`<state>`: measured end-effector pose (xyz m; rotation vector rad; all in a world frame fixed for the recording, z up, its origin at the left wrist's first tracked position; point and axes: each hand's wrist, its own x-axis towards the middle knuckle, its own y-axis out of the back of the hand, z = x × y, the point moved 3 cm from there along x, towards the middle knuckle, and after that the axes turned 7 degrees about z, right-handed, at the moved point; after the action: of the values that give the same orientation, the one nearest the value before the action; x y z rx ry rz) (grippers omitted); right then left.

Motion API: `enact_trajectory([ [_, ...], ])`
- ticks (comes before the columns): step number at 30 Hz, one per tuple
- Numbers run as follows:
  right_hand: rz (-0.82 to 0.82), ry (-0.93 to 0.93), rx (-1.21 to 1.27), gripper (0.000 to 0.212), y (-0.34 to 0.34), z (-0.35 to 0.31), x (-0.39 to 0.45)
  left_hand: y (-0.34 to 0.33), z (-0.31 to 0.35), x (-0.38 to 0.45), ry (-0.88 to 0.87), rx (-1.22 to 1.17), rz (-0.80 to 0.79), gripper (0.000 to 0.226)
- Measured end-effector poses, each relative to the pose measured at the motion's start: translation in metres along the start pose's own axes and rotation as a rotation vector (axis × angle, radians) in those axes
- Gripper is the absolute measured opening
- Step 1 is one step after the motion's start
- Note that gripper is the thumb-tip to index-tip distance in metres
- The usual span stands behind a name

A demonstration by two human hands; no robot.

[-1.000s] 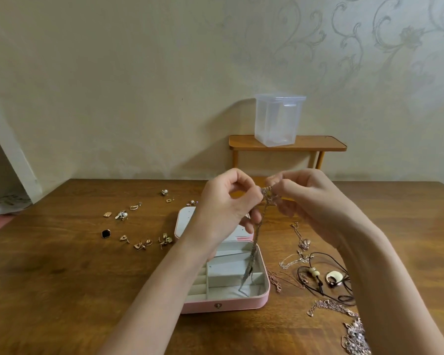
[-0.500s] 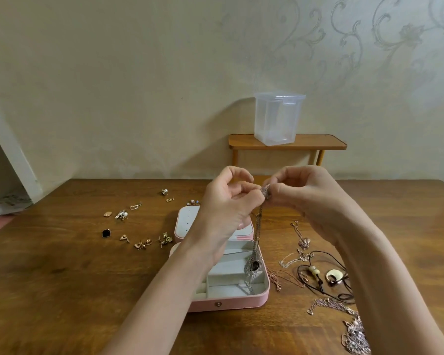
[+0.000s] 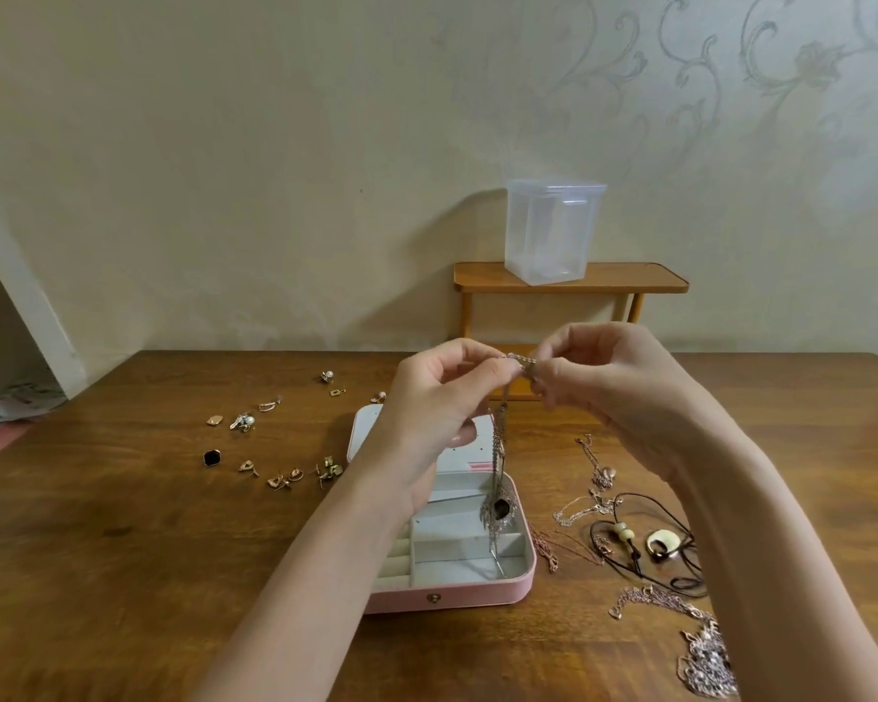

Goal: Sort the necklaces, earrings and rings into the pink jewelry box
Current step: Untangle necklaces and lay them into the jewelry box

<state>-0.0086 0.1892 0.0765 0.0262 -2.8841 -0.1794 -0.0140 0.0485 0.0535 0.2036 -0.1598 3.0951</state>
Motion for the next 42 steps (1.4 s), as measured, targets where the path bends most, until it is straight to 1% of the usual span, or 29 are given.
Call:
enact_trajectory([
  [3,-0.012,-0.040,-0.024,0.023,-0.007,0.003,0.000,-0.002,-0.001,0.000,0.094,-0.163,-0.052,0.018],
  [5,-0.005,-0.079,0.035,0.025,-0.007,0.003,0.000,-0.003,-0.002,-0.001,0.123,-0.165,-0.100,0.023],
  [7,0.033,-0.125,0.134,0.025,-0.004,0.004,0.000,-0.003,-0.002,-0.001,0.089,-0.066,-0.146,0.018],
  [9,0.063,-0.146,0.171,0.025,-0.001,0.006,0.001,0.000,0.000,-0.001,0.004,0.103,-0.157,0.007],
  [11,0.056,-0.147,0.162,0.023,-0.002,0.008,0.002,0.003,0.001,0.001,-0.079,0.265,-0.156,0.009],
  [13,0.039,-0.137,0.157,0.022,-0.003,0.009,0.003,0.006,0.001,0.003,-0.131,0.359,-0.145,0.009],
  [14,0.025,-0.131,0.160,0.022,-0.002,0.009,0.003,0.008,0.002,0.003,-0.126,0.347,-0.139,0.009],
  [15,0.000,-0.130,0.176,0.020,-0.001,0.009,0.003,0.009,0.002,0.002,-0.091,0.287,-0.140,0.009],
  [18,-0.111,-0.158,0.300,0.015,-0.001,0.009,0.001,0.006,0.001,0.001,0.115,-0.065,-0.187,0.012],
  [20,-0.149,-0.149,0.315,0.017,-0.002,0.008,0.001,0.002,0.000,-0.001,0.229,-0.227,-0.212,0.010],
  [22,-0.131,-0.116,0.255,0.017,-0.001,0.008,0.002,0.000,-0.001,-0.002,0.273,-0.241,-0.209,0.005],
  [25,-0.044,-0.064,0.148,0.020,0.004,0.007,0.002,0.000,-0.003,-0.002,0.236,-0.091,-0.196,0.012],
  [27,-0.009,-0.025,0.075,0.019,0.006,0.007,0.002,0.000,-0.003,-0.001,0.218,-0.054,-0.204,0.013],
  [30,-0.019,0.022,-0.007,0.017,0.005,0.006,0.002,0.001,-0.001,-0.001,0.250,-0.110,-0.219,0.014],
  [34,-0.048,0.105,-0.100,0.005,0.002,-0.001,-0.001,0.004,-0.001,0.002,0.258,-0.153,-0.141,0.012],
  [37,-0.035,0.175,-0.238,0.023,-0.001,-0.002,0.000,0.004,-0.002,0.003,0.250,-0.168,-0.101,0.016],
  [38,-0.021,0.207,-0.292,0.023,-0.003,-0.002,0.001,0.004,-0.002,0.003,0.248,-0.173,-0.098,0.018],
  [40,-0.003,0.273,-0.352,0.011,-0.006,-0.002,0.002,0.004,-0.002,0.003,0.228,-0.158,-0.100,0.021],
  [42,-0.005,0.316,-0.386,0.006,-0.006,-0.001,0.002,0.006,-0.002,0.003,0.191,-0.116,-0.101,0.024],
])
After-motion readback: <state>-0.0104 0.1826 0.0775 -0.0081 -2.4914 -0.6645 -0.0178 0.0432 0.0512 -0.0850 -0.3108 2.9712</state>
